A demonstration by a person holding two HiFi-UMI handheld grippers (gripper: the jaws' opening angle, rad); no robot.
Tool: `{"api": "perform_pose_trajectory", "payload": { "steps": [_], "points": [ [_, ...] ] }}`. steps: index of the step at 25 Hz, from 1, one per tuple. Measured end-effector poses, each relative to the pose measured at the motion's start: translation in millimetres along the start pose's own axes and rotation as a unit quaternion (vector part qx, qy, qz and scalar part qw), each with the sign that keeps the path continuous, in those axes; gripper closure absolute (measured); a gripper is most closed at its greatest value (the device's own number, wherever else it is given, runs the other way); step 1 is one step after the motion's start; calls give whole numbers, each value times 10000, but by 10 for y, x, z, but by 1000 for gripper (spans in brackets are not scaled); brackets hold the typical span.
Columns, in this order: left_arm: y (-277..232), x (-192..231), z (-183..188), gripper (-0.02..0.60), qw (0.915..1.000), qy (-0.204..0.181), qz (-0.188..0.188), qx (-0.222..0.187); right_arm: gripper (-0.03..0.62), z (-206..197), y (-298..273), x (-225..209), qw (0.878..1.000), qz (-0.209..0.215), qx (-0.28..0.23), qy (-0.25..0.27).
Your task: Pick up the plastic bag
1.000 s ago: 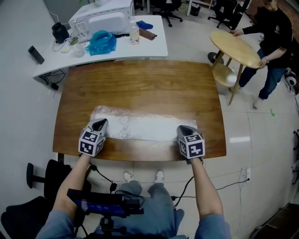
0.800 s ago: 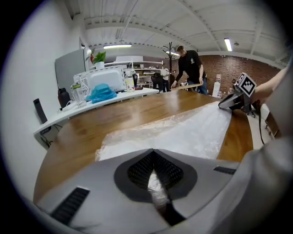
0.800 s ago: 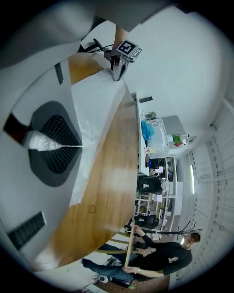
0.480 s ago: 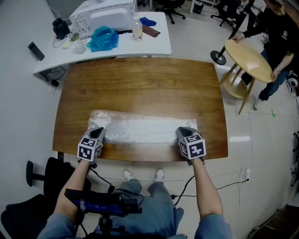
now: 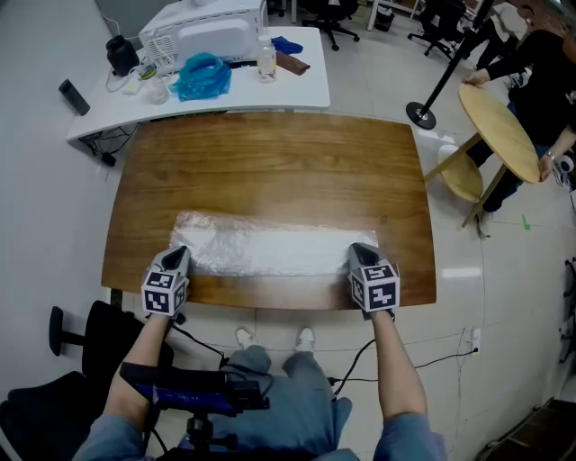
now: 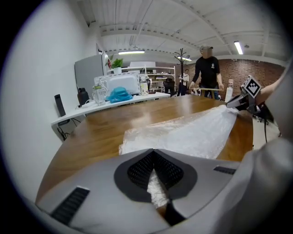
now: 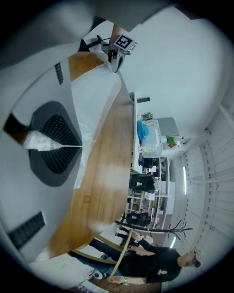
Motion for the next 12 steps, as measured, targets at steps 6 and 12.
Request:
{"api": "perform_pose_trajectory", "payload": {
  "steps": [6, 12],
  "points": [
    [-40, 29, -147, 571, 9995, -62, -26, 298, 592, -258, 2, -61, 9987, -24, 479, -155],
    [-58, 22, -140, 571, 9994, -71, -66, 337, 592, -274, 17, -77, 9989, -19, 417, -234]
  ]
}}
Point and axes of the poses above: the fingertips, and each gripper's own axes: y backward along the fingers, x to its left, z out of its top, the point moved 5 cm from there along y, backward along the fingers, and after that the axes turned 12 degrees about y, right-handed, at the moved point
